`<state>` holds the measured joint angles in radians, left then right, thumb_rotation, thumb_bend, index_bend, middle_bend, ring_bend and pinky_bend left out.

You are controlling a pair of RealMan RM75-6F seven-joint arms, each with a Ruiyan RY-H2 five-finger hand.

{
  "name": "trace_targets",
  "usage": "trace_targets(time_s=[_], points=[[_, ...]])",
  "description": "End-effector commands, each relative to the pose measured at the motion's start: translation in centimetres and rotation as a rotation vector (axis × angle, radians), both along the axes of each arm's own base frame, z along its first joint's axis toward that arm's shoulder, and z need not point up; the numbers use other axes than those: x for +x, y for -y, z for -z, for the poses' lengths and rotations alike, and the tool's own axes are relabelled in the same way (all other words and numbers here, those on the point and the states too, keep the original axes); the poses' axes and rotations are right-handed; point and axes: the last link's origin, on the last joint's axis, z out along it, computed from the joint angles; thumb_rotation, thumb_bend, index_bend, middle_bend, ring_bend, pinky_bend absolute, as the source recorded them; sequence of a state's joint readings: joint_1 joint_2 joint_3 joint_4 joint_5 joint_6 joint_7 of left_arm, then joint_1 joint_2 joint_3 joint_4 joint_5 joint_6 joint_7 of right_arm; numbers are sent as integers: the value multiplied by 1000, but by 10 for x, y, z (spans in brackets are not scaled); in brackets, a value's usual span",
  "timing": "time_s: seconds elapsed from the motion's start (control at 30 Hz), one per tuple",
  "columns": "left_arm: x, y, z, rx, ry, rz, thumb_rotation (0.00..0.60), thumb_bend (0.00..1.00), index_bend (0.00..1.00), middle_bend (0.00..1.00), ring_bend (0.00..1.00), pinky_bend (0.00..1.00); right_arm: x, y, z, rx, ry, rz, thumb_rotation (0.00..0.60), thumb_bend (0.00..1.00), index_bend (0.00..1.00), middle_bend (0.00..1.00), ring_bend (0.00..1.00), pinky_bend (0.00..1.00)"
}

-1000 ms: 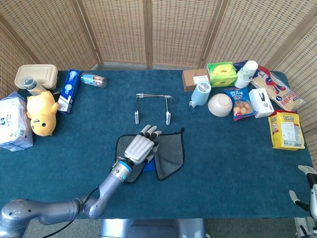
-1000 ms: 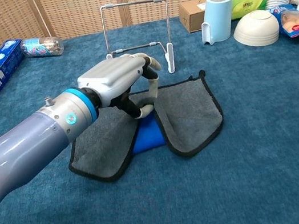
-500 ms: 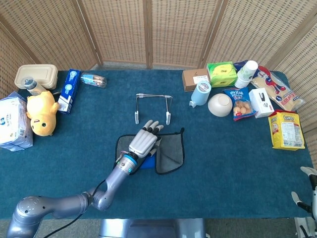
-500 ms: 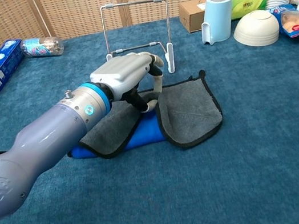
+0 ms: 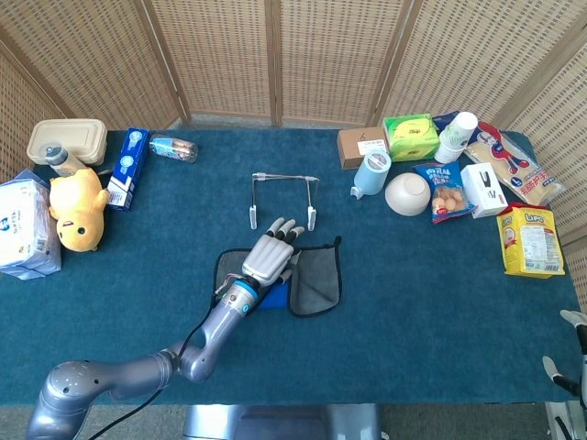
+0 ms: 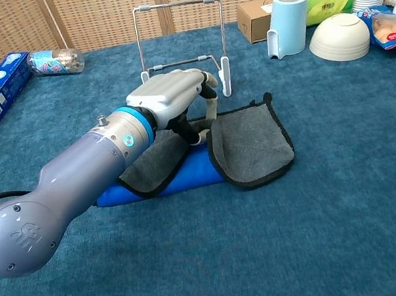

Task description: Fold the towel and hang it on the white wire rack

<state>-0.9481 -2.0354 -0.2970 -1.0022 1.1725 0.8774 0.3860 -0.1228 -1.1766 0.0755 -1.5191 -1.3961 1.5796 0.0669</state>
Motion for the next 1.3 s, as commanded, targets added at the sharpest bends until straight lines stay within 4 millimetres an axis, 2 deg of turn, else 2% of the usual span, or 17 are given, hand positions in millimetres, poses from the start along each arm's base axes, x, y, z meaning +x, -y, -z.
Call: trace_targets(time_s=[0.03, 0.23, 0.4, 0.5, 0.97, 1.3], points=[[0, 0, 0, 0, -1, 0, 600, 475, 548, 138, 0, 0, 0, 0, 0, 0, -1, 1, 600, 226, 222, 224, 267, 367], [-3, -1, 3, -4, -8, -8, 600, 420, 452, 121, 0, 0, 1, 0, -1, -2, -1, -1, 600, 226, 223, 224, 268, 367], [-2, -2, 2, -2, -3, -11, 600, 367, 234, 66, 0, 0, 1, -1, -1, -3, -1, 1, 600, 225, 223, 224, 267, 367], [-1, -3, 0, 10, 6, -10, 600, 362, 161, 40, 0, 0, 2, -2, -1, -5, 1, 1, 600, 225, 223, 225, 267, 368], [-2, -10, -1, 32, 7, -29, 600, 328, 140, 11, 0, 0, 4, -3, -1, -5, -1, 2, 600, 226, 224, 225, 267, 368], [2, -5, -9, 33, 57, -12, 600, 294, 122, 6, 0, 0, 5, -2, -1, -2, 0, -3, 600, 226, 226, 225, 267, 369]])
